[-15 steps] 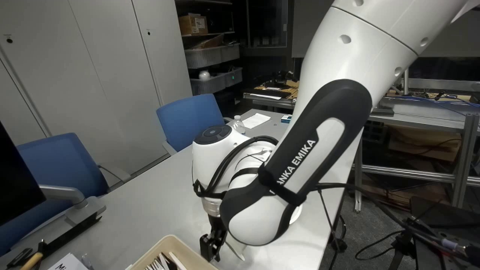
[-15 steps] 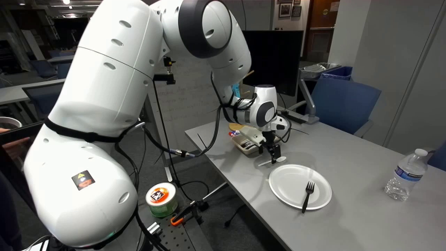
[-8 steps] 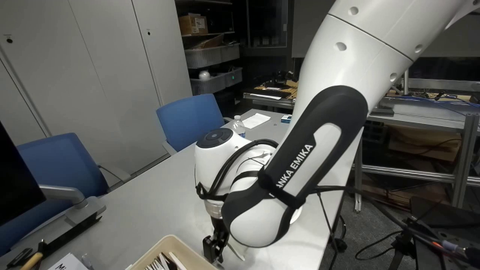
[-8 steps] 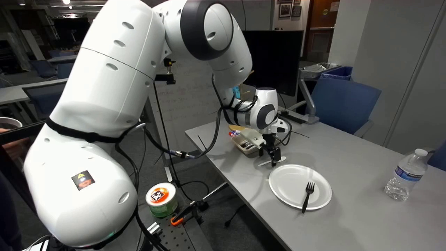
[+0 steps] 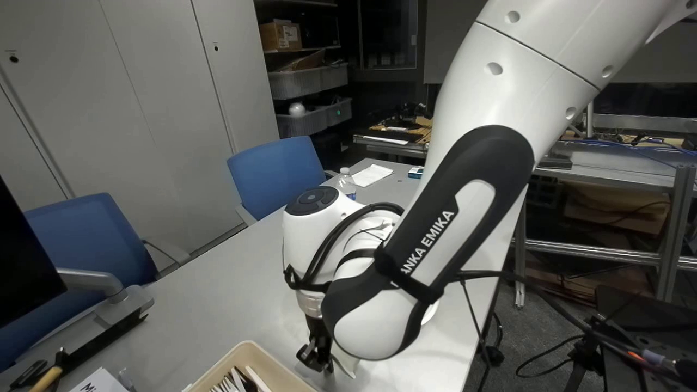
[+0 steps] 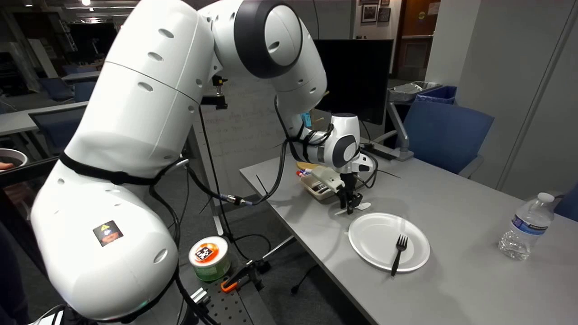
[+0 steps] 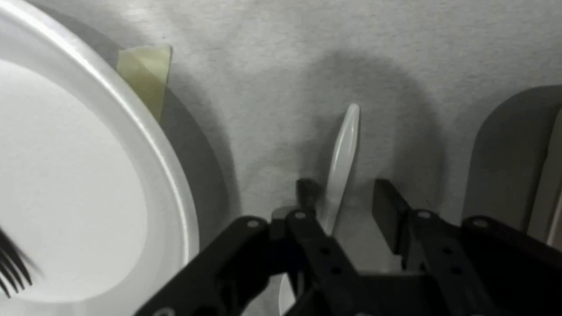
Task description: Put the fork and the spoon on the plate
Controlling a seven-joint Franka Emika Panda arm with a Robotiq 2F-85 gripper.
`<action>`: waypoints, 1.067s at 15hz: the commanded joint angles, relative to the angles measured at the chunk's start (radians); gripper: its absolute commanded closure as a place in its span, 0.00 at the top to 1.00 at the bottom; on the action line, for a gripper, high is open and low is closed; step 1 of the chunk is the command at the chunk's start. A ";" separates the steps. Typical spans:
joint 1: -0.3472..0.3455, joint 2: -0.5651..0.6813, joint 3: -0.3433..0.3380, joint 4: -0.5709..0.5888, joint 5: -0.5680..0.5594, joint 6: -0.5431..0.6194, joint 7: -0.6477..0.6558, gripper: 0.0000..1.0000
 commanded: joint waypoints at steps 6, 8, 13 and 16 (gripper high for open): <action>0.010 -0.025 -0.016 -0.007 0.015 0.018 0.005 0.02; 0.008 -0.042 -0.017 -0.017 0.015 0.022 0.003 0.02; 0.002 -0.117 -0.028 -0.052 0.005 0.037 0.000 0.02; -0.002 -0.156 -0.048 -0.066 -0.005 0.049 0.005 0.02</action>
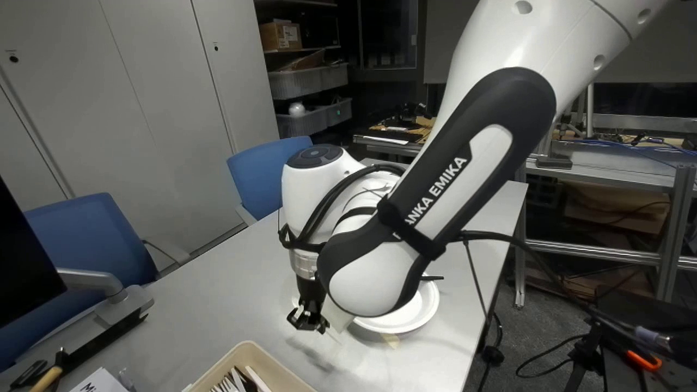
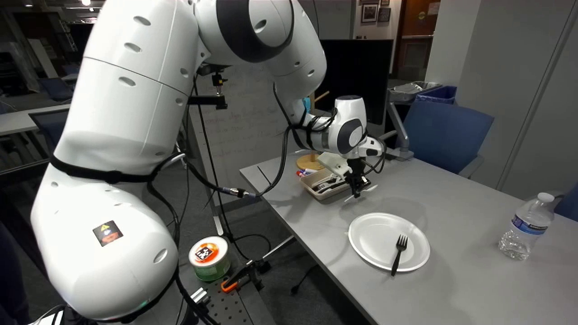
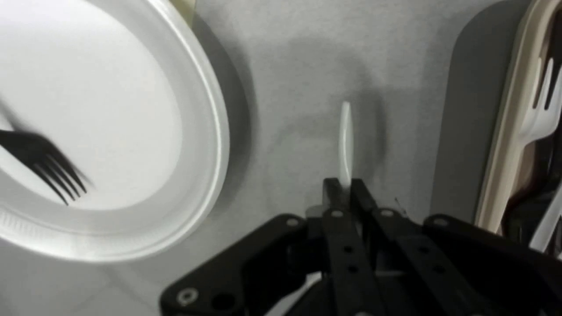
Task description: Put the fork and the spoon on the plate
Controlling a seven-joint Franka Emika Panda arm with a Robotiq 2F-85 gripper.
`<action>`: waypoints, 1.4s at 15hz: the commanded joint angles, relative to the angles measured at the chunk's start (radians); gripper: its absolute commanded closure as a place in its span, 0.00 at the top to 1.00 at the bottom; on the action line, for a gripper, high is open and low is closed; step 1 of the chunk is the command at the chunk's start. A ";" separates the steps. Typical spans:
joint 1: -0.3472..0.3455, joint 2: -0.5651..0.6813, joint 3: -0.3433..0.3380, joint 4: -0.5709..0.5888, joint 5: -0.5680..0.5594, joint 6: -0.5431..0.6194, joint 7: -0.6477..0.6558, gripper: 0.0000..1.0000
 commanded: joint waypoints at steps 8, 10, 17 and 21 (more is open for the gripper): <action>-0.022 -0.101 -0.043 -0.129 0.005 0.011 0.019 0.02; -0.029 -0.107 -0.047 -0.153 0.008 0.012 0.025 0.02; -0.079 -0.142 -0.063 -0.213 0.029 0.015 0.057 0.02; -0.104 -0.144 -0.036 -0.240 0.060 -0.014 0.034 0.02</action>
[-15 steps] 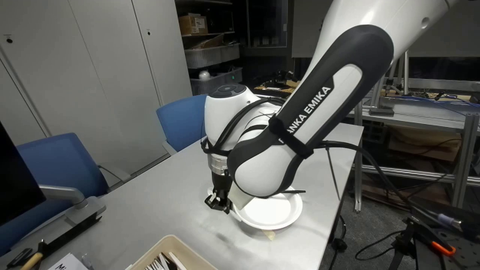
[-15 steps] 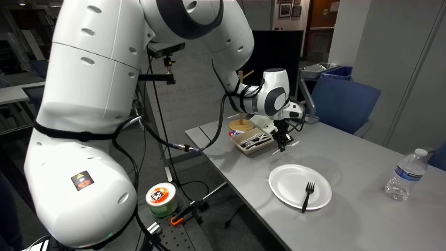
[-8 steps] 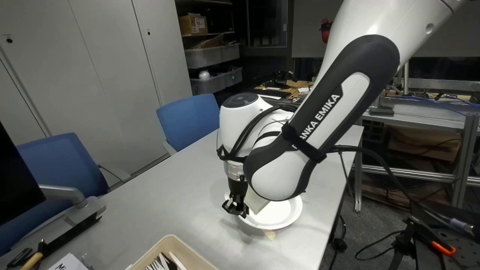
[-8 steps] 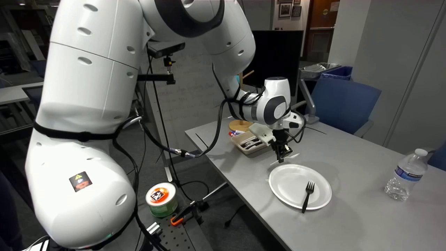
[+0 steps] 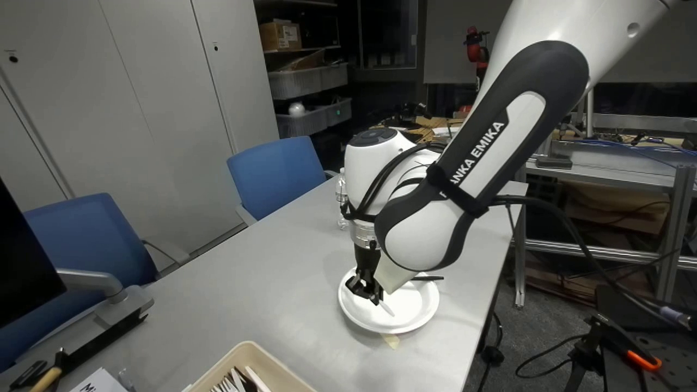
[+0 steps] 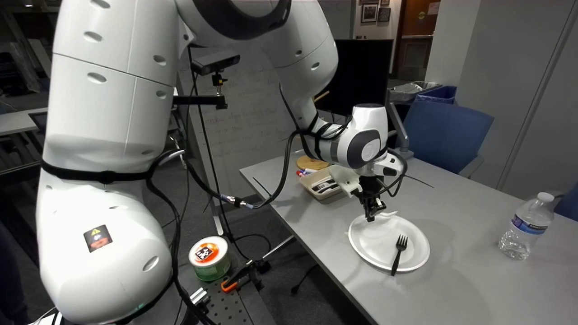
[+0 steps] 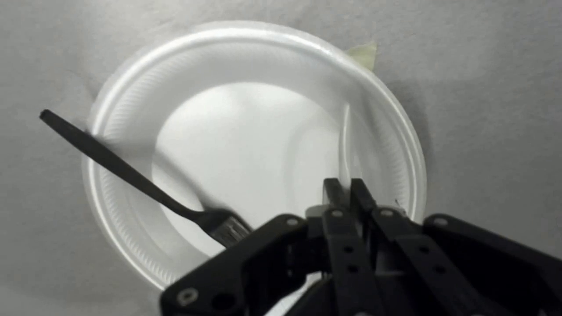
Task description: Put the fork and the spoon on the plate
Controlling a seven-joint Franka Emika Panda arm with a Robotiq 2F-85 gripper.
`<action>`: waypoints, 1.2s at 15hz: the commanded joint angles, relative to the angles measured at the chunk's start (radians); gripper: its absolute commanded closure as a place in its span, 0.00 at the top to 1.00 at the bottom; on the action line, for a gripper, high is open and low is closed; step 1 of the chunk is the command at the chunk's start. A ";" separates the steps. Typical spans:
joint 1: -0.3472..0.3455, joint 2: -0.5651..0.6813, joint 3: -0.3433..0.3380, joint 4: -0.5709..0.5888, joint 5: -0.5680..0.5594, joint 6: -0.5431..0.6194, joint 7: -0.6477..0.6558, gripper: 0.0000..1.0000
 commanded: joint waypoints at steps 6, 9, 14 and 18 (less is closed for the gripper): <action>-0.030 -0.010 0.067 -0.046 0.097 -0.055 -0.029 0.02; -0.038 -0.006 0.071 -0.038 0.118 -0.067 -0.027 0.02; -0.057 -0.005 0.066 -0.033 0.141 -0.065 -0.025 0.02; -0.067 -0.004 0.069 -0.033 0.151 -0.067 -0.026 0.19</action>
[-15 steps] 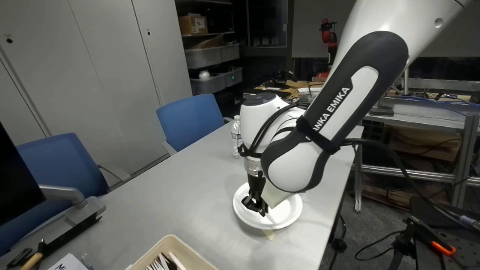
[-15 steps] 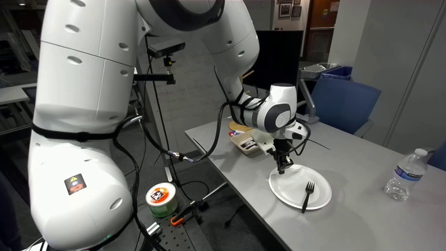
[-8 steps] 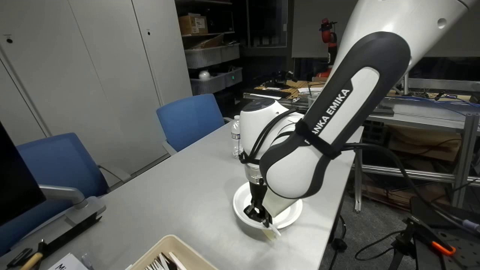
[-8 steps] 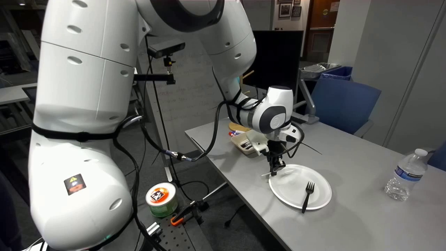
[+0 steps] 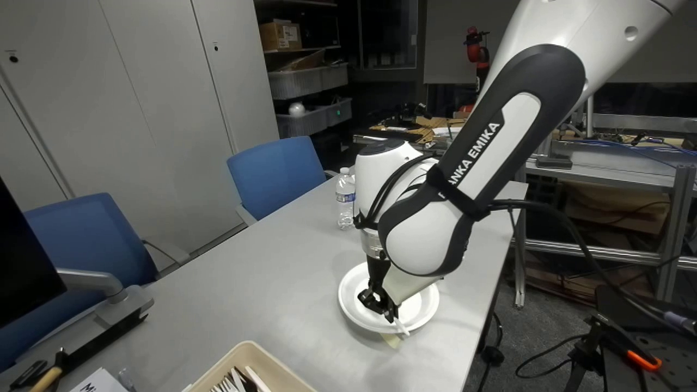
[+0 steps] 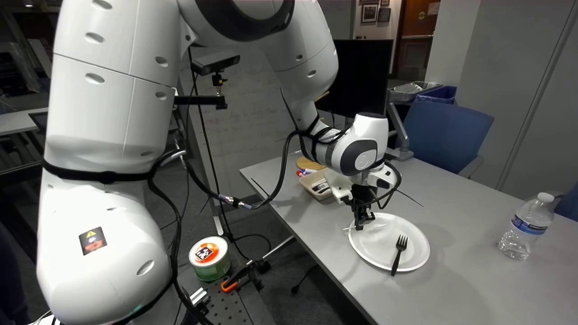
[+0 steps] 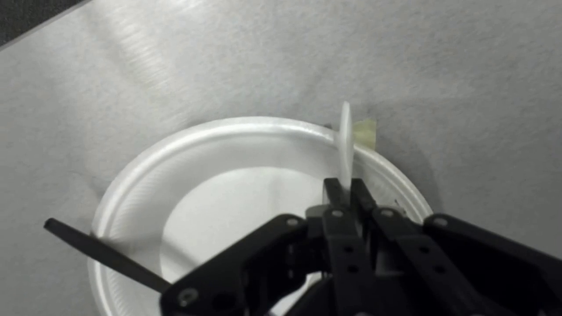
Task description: Put the fork and the spoon on the plate
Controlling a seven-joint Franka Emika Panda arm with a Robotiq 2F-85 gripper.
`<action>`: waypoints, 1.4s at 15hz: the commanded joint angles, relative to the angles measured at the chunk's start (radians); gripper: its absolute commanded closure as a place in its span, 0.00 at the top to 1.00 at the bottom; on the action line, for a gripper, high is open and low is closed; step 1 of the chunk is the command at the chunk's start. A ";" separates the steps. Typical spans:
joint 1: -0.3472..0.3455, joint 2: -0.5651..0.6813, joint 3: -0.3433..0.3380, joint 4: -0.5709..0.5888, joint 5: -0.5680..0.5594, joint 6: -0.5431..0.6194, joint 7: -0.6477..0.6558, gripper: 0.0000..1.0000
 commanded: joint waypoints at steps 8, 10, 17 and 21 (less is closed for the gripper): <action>-0.020 -0.023 0.017 -0.005 0.035 -0.014 -0.026 0.87; -0.022 -0.038 0.016 -0.012 0.028 -0.012 -0.039 0.99; -0.020 -0.128 -0.011 -0.049 -0.069 0.029 -0.135 1.00; -0.047 -0.202 -0.007 -0.093 -0.101 0.051 -0.196 1.00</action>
